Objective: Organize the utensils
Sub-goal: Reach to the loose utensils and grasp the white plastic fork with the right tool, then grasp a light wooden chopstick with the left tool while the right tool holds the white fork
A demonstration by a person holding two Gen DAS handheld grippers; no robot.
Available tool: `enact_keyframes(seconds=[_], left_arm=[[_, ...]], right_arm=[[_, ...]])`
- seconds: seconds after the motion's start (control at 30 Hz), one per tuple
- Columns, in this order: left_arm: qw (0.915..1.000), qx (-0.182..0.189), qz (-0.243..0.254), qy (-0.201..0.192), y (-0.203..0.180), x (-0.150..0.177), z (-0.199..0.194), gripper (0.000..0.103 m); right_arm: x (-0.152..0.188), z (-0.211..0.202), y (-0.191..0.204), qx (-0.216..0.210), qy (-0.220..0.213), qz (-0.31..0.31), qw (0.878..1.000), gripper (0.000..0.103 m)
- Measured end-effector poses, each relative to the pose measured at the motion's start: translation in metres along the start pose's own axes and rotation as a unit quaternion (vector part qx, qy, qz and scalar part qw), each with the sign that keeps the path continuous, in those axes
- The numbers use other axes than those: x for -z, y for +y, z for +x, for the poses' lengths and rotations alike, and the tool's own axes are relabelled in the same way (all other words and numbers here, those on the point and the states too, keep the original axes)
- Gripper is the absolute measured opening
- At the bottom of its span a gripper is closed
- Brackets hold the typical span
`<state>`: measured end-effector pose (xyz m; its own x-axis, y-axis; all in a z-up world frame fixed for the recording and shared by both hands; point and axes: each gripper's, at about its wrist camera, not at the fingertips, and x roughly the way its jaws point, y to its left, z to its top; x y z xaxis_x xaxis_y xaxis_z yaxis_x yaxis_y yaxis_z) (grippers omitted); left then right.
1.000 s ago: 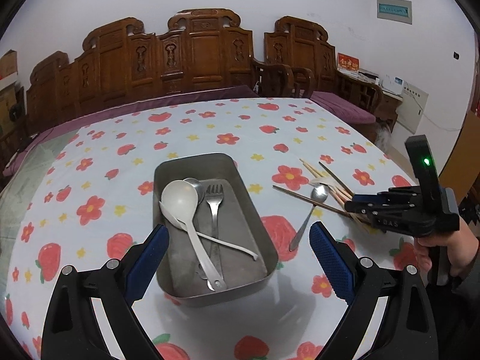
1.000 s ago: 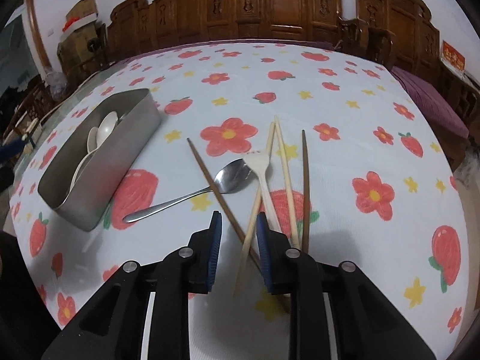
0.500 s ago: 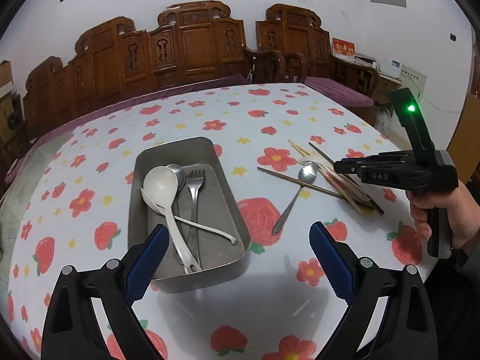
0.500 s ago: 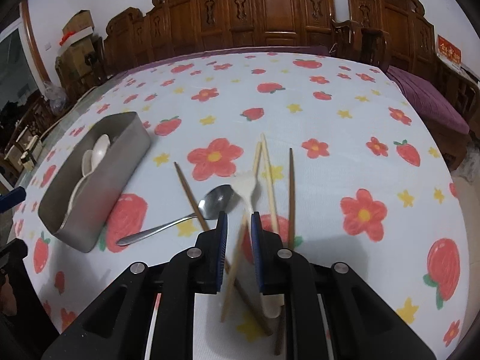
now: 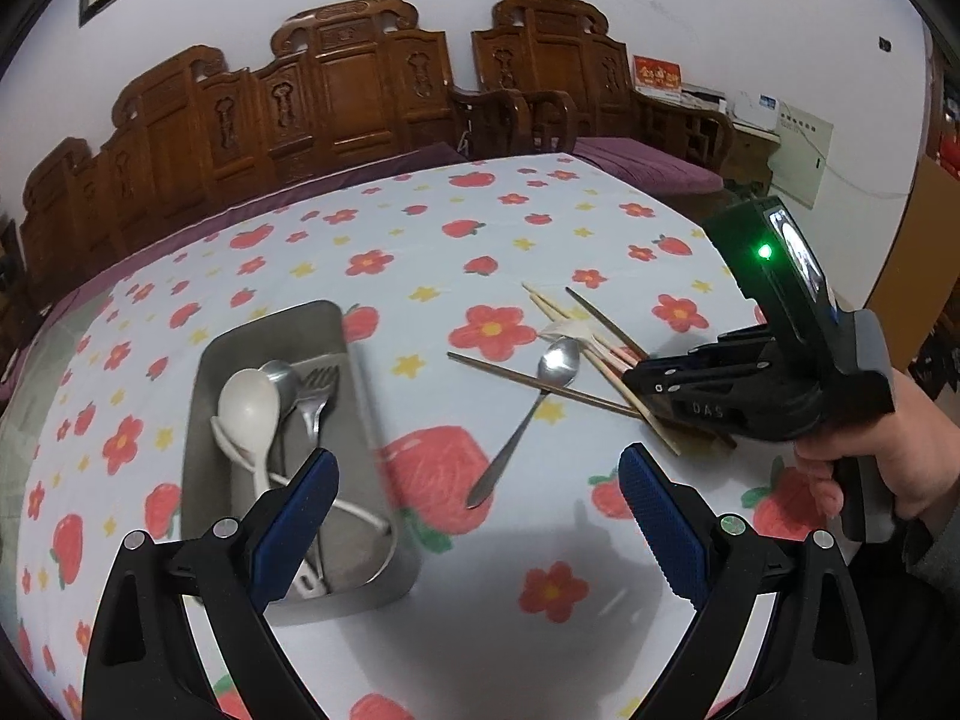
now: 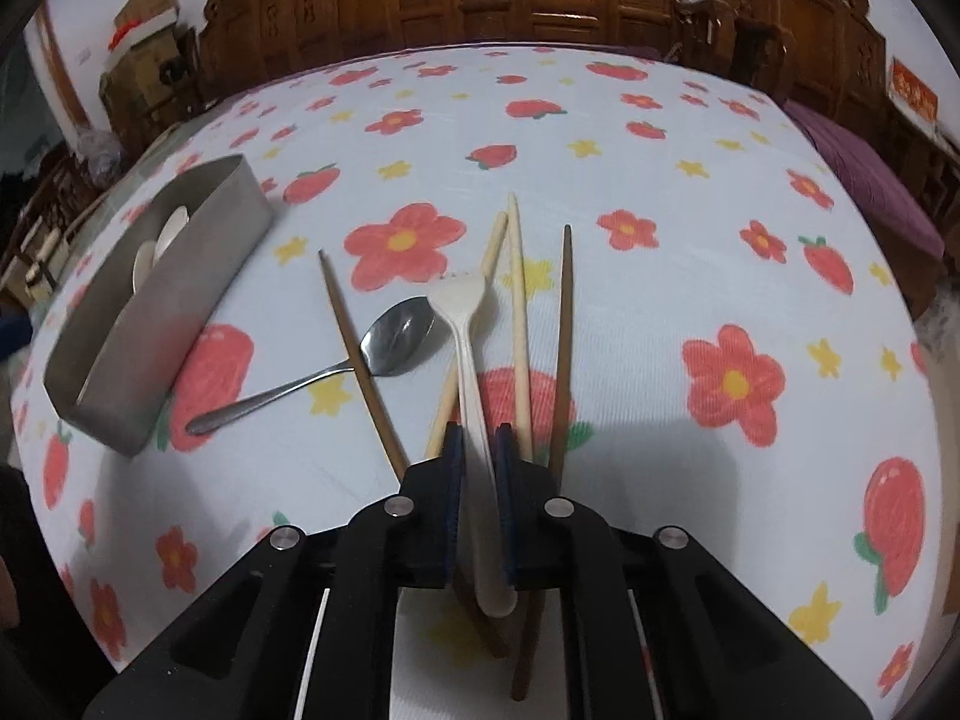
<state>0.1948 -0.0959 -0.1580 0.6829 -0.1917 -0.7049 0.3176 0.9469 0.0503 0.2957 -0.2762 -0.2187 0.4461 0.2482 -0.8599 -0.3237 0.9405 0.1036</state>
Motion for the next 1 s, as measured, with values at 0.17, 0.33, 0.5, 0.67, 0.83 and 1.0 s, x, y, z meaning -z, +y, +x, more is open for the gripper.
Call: enact_keyframes(seconds=[0.17,0.33,0.5,0.67,0.83,1.0], left_arm=[[0.9999,0.002,-0.003,0.013,-0.009,-0.005,0.012,0.091],[0.9992,0.013,-0.02,0.031,-0.018,-0.012,0.034,0.083],[0.997,0.025,-0.044,0.058,-0.026,-0.017,0.064,0.071],[0.995,0.034,-0.052,0.078,-0.04,-0.021,0.086,0.062],[0.9947,0.049,-0.044,0.079,-0.058,-0.028,0.094,0.052],[0.9934,0.057,-0.041,0.091,-0.074,-0.037,0.111,0.036]], right_arm=[[-0.002,-0.018,-0.005,-0.017,-0.031,0.009,0.999,0.011],[-0.001,-0.04,-0.024,-0.012,-0.064,0.037,0.997,0.011],[0.002,-0.047,-0.042,0.002,-0.074,0.054,0.996,0.011],[0.003,-0.053,-0.055,0.007,-0.085,0.071,0.994,0.011],[0.005,-0.059,-0.068,0.015,-0.094,0.09,0.991,0.011],[0.006,-0.06,-0.071,0.019,-0.095,0.095,0.991,0.011]])
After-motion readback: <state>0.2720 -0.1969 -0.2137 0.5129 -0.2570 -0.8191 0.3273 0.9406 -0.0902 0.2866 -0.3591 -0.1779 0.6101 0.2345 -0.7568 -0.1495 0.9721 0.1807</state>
